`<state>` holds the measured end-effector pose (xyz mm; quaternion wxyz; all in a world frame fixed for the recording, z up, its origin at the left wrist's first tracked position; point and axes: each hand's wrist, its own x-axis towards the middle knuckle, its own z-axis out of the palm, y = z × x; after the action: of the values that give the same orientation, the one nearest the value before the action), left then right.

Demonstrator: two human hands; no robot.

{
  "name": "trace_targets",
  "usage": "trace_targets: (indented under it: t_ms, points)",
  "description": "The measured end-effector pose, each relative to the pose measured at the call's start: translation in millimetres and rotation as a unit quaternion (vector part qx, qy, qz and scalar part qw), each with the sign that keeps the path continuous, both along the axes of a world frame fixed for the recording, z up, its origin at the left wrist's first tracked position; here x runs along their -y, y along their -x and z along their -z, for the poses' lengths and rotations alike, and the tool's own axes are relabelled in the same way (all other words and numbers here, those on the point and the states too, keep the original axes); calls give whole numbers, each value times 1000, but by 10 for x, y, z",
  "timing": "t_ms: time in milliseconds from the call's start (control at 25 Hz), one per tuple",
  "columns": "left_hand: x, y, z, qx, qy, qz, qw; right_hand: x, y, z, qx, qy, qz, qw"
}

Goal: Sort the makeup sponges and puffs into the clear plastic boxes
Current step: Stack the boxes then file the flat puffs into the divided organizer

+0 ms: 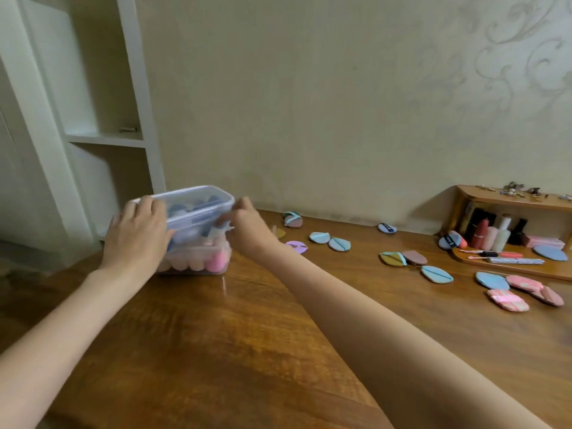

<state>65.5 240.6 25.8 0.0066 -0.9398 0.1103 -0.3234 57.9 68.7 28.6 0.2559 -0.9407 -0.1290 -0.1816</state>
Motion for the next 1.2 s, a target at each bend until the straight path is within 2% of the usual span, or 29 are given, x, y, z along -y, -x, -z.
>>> trace_targets:
  t_ms: [120,240,400,560,680,840,920,960,1000,1080,1200]
  points:
    - [-23,-180,3,-21,18,12,1000,-9,15,115,-35,74,-27,996]
    - [48,-268,-53,-45,25,28,998,329,48,167,-53,36,49,997]
    - [497,-59,-141,-51,22,-4,998,881,191,179,-102,-19,147,984]
    - [1587,392,-162,-109,-3,169,979,1378,567,147,-123,28,222,967]
    - [2317,743,-76,-130,-51,288,947,2001,1136,106,-139,124,372,909]
    - [2883,1080,99,-164,-116,387,900,2955,2092,97,-163,194,581,773]
    - [3016,1173,189,-181,-144,413,881,3299,2525,161,-220,189,621,728]
    - [3054,1195,223,-185,-154,419,875,3407,2675,212,-250,185,620,720]
    - [3084,1201,257,-189,-163,423,871,3472,2764,263,-266,186,613,720]
    - [3105,1202,316,-192,-179,423,867,3508,2810,339,-239,192,599,740]
    - [3081,1150,334,-176,-144,434,872,3357,2654,261,-149,154,562,799]
